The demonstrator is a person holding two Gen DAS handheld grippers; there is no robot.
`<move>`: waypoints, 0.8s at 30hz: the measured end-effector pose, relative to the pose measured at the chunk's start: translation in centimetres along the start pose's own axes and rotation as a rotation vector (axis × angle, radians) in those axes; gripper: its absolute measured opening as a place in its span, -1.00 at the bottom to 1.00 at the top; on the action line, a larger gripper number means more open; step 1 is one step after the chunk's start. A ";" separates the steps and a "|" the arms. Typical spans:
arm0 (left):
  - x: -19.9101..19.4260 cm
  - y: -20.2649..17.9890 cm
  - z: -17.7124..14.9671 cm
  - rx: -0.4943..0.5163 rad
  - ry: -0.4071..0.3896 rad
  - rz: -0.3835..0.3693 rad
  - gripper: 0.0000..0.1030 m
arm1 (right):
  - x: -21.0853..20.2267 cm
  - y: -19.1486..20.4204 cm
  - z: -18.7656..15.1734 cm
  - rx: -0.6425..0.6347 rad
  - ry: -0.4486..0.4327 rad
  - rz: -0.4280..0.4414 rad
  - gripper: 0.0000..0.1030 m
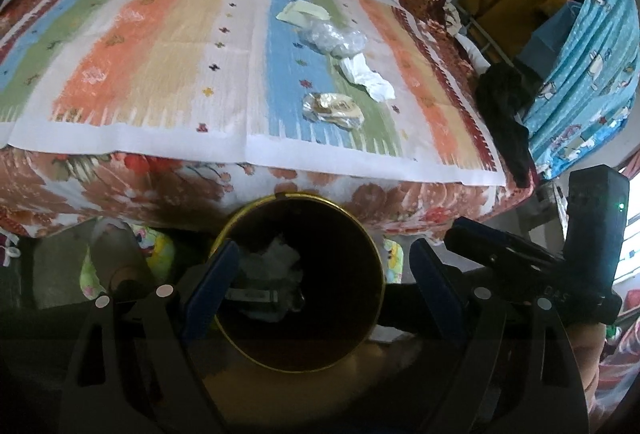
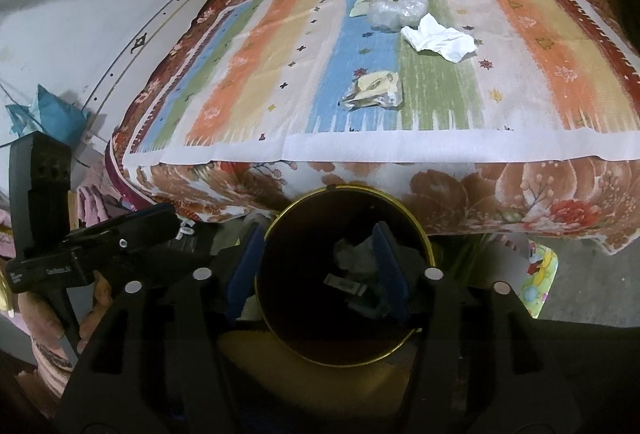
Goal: Collect trash
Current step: 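Open both grippers to drop the box and cup into the bin, then move both tools back toward the tissue and snack bag on the sheet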
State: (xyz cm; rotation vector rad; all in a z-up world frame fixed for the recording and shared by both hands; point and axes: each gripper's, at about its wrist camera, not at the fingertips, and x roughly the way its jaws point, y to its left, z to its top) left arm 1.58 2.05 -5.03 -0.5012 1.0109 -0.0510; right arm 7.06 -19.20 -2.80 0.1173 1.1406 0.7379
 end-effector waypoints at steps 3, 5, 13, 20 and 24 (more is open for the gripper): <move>-0.3 0.1 0.8 0.002 -0.012 0.012 0.66 | 0.2 -0.1 0.4 0.009 -0.001 0.003 0.06; -0.5 0.0 1.2 0.005 -0.020 0.020 0.66 | 0.2 -0.1 0.7 0.008 -0.004 0.001 0.06; -0.8 -0.2 2.3 0.049 -0.065 0.106 0.67 | -0.1 -0.1 2.5 -0.009 -0.019 -0.032 0.19; -0.7 -1.1 3.9 0.123 -0.075 0.151 0.69 | -0.6 -0.2 5.9 -0.059 -0.060 -0.119 0.25; -0.3 -1.2 4.7 0.146 -0.057 0.171 0.69 | -0.8 -0.8 7.2 -0.049 -0.065 -0.126 0.27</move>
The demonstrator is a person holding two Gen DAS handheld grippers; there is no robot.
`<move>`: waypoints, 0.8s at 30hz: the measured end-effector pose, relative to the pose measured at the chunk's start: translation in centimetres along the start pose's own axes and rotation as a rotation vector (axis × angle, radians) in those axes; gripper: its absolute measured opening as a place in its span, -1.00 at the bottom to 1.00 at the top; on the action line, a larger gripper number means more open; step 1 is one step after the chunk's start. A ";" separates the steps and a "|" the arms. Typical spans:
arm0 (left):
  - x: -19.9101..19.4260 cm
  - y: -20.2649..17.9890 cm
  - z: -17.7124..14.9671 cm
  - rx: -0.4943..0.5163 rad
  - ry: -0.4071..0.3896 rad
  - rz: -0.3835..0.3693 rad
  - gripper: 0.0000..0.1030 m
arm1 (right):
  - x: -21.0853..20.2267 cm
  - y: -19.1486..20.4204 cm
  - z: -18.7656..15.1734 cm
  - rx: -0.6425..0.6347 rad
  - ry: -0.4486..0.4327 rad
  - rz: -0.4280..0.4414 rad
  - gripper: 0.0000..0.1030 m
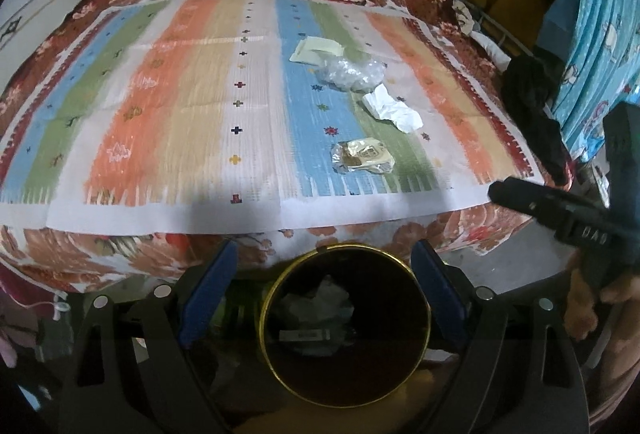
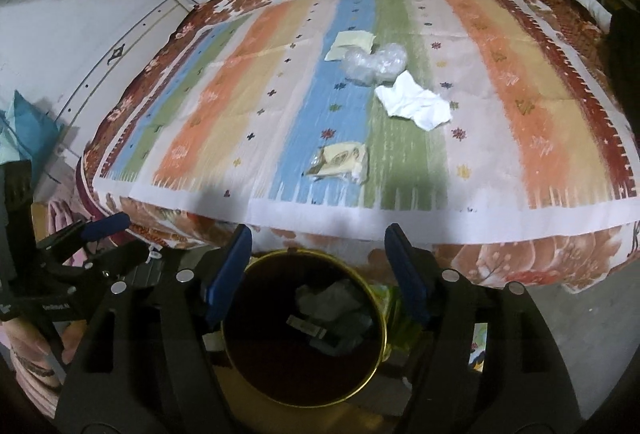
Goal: Collect trash
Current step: 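Move both tools back toward the tissue and snack bag on the sheet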
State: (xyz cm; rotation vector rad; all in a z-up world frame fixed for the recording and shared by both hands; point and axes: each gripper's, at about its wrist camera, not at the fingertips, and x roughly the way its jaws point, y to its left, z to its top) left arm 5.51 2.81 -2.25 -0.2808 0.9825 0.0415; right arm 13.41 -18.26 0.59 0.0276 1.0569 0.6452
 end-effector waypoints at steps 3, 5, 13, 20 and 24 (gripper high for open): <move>0.5 -0.5 0.5 0.055 0.010 0.041 0.71 | -0.1 -0.3 0.8 -0.008 -0.005 -0.012 0.30; 0.7 -0.7 1.0 0.084 0.015 0.057 0.71 | -0.1 -0.4 1.4 -0.013 -0.007 -0.025 0.32; 2.0 -0.9 3.2 0.108 0.051 0.059 0.72 | 0.9 -1.5 4.5 -0.010 0.002 -0.061 0.41; 3.2 -2.3 4.6 0.186 0.069 0.048 0.72 | 2.4 -2.8 7.0 0.007 0.017 -0.106 0.45; 4.0 -2.9 5.8 0.226 0.065 0.052 0.72 | 3.8 -4.0 8.6 0.040 0.030 -0.132 0.49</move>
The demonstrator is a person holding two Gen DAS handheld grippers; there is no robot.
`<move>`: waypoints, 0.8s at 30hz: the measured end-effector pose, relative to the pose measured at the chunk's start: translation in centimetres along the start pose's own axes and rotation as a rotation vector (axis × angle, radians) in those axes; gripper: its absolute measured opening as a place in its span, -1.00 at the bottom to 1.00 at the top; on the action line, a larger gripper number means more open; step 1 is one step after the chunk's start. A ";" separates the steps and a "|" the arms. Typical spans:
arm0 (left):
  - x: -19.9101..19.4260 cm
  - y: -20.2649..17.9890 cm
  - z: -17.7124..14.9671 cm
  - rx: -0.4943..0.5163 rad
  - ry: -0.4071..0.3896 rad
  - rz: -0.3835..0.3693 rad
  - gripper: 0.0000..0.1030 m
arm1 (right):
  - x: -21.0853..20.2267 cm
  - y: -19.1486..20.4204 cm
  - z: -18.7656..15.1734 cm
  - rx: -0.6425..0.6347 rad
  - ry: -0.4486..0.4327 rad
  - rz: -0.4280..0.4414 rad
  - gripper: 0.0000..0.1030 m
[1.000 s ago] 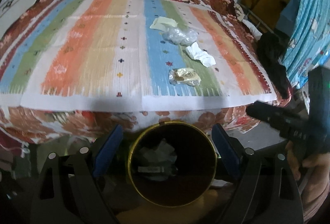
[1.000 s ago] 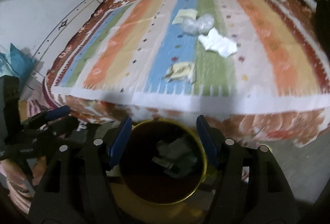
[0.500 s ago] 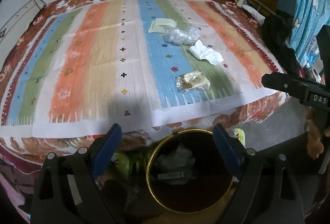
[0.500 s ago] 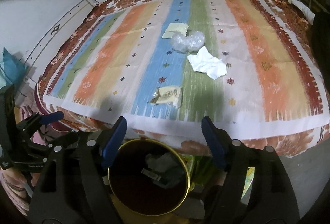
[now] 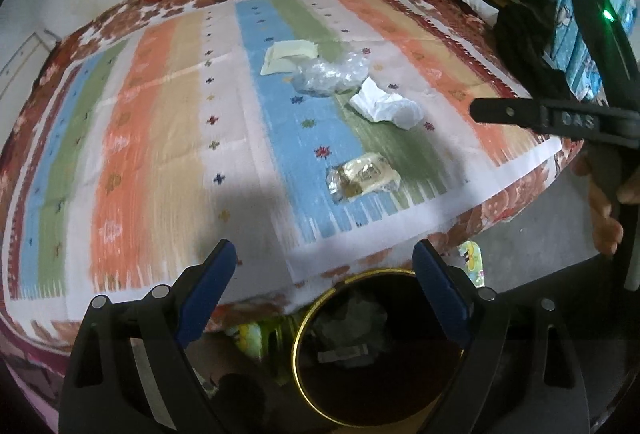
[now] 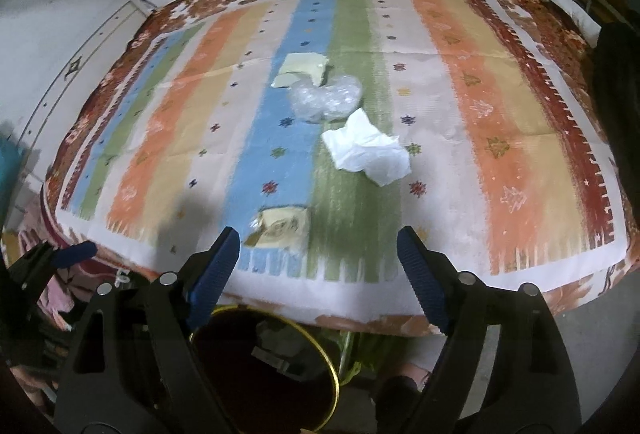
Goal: Collect trash
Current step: 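Move both tools back toward the tissue and snack bag on the sheet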
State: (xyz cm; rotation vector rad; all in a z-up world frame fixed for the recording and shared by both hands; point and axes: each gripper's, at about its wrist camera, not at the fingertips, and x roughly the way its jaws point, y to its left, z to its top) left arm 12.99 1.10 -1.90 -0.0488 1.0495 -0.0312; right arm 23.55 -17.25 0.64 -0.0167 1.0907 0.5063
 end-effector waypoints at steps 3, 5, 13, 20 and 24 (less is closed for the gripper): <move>1.3 -0.5 0.9 0.037 0.018 0.006 0.72 | 1.4 -0.6 1.1 0.010 0.013 -0.027 0.49; 2.3 -1.0 1.3 0.066 0.030 0.013 0.72 | 2.2 -1.0 1.5 0.015 0.022 -0.043 0.49; 5.6 -2.5 2.5 0.135 0.072 -0.003 0.72 | 5.5 -2.3 3.0 0.039 0.066 -0.059 0.53; 8.7 -3.9 2.6 0.226 0.099 0.008 0.72 | 8.2 -3.5 3.8 0.062 0.100 -0.108 0.63; 10.4 -4.0 2.9 0.227 0.135 0.002 0.72 | 9.6 -4.9 4.2 0.115 0.111 -0.110 0.64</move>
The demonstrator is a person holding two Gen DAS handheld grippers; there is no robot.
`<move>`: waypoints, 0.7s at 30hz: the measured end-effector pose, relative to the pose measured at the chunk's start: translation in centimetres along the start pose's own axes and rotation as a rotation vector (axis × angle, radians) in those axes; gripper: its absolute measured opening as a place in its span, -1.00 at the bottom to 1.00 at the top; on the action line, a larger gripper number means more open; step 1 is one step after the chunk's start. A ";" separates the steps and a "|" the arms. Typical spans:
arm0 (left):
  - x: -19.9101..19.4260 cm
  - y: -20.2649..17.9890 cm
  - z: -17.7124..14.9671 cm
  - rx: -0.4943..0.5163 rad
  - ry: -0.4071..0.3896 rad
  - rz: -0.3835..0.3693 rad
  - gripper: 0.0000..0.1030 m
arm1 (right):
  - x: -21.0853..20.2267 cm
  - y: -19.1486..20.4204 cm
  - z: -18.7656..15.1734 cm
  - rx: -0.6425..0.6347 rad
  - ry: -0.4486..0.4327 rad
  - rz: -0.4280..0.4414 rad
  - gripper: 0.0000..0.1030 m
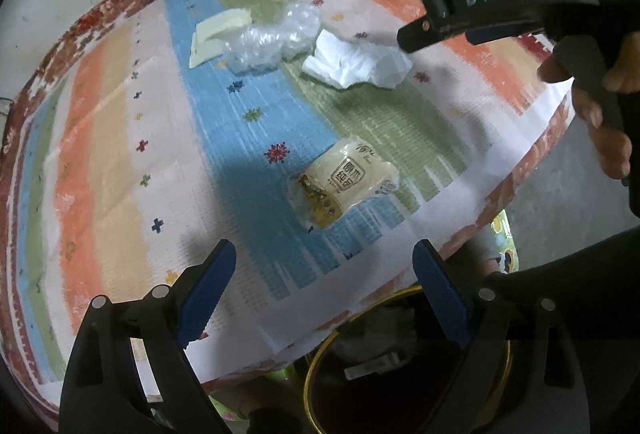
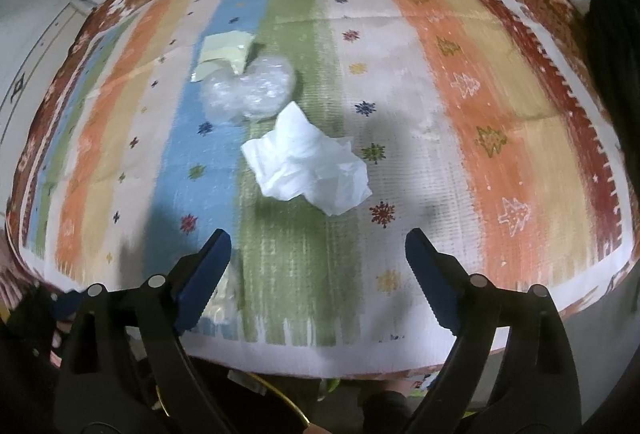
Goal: Collect trash
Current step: 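Move both tools back toward the tissue and snack bag on the sheet, then grasp the white tissue with the right gripper while the left grasps the yellow snack bag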
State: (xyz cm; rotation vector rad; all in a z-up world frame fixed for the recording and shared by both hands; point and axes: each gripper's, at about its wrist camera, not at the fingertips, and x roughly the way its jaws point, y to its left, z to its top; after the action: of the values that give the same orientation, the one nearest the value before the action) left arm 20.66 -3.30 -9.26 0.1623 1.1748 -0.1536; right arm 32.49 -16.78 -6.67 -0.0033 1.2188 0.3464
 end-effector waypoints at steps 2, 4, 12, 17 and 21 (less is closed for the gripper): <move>0.9 -0.2 0.3 0.012 0.013 -0.001 0.72 | 0.7 -0.4 0.2 0.030 0.011 0.012 0.64; 1.6 -0.3 0.5 0.025 0.017 0.006 0.72 | 1.5 -0.9 0.6 0.055 0.019 0.014 0.64; 3.5 -0.4 1.3 0.056 0.021 -0.009 0.72 | 3.9 -1.5 2.2 0.072 0.030 -0.012 0.70; 4.1 -0.6 1.9 0.066 0.025 -0.026 0.65 | 5.1 -1.3 3.1 0.056 0.038 -0.023 0.71; 4.6 -1.3 1.9 0.105 0.040 -0.022 0.62 | 6.6 -1.0 3.9 0.040 0.061 -0.026 0.67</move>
State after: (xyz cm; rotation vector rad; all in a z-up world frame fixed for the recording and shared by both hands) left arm 23.88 -5.08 -12.87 0.2461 1.2093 -0.2323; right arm 38.31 -15.24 -11.51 0.0042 1.2850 0.3011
